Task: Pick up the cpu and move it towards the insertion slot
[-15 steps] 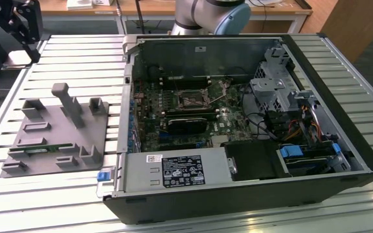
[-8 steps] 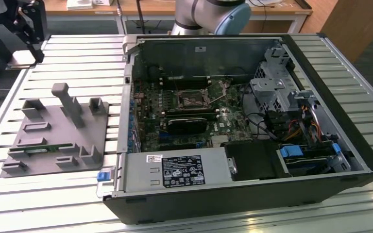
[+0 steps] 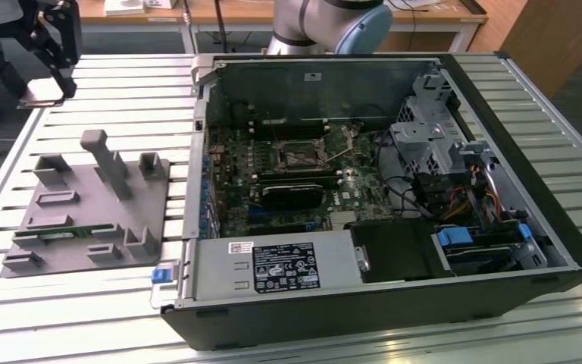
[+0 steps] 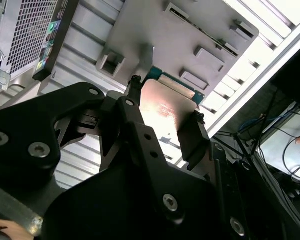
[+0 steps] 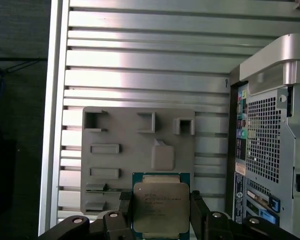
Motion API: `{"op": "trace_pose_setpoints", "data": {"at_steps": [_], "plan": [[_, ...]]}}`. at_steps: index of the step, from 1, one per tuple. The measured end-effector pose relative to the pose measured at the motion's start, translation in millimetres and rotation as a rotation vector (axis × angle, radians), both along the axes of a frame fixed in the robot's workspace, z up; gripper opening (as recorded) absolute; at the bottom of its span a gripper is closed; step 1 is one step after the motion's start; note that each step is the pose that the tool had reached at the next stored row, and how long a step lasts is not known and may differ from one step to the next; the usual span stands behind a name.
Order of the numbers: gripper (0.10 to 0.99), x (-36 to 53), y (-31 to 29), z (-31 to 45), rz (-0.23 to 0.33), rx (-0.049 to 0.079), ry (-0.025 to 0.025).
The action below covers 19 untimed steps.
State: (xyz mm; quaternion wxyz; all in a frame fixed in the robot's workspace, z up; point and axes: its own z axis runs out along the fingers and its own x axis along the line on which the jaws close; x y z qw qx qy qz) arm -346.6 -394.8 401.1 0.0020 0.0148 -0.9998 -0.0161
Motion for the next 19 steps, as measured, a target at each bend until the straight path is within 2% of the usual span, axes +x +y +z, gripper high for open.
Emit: {"op": "trace_pose_setpoints", "data": {"at_steps": [19], "plan": [[0.541, 16.9, 0.0, 0.0, 0.000, 0.000, -0.0001]]}}
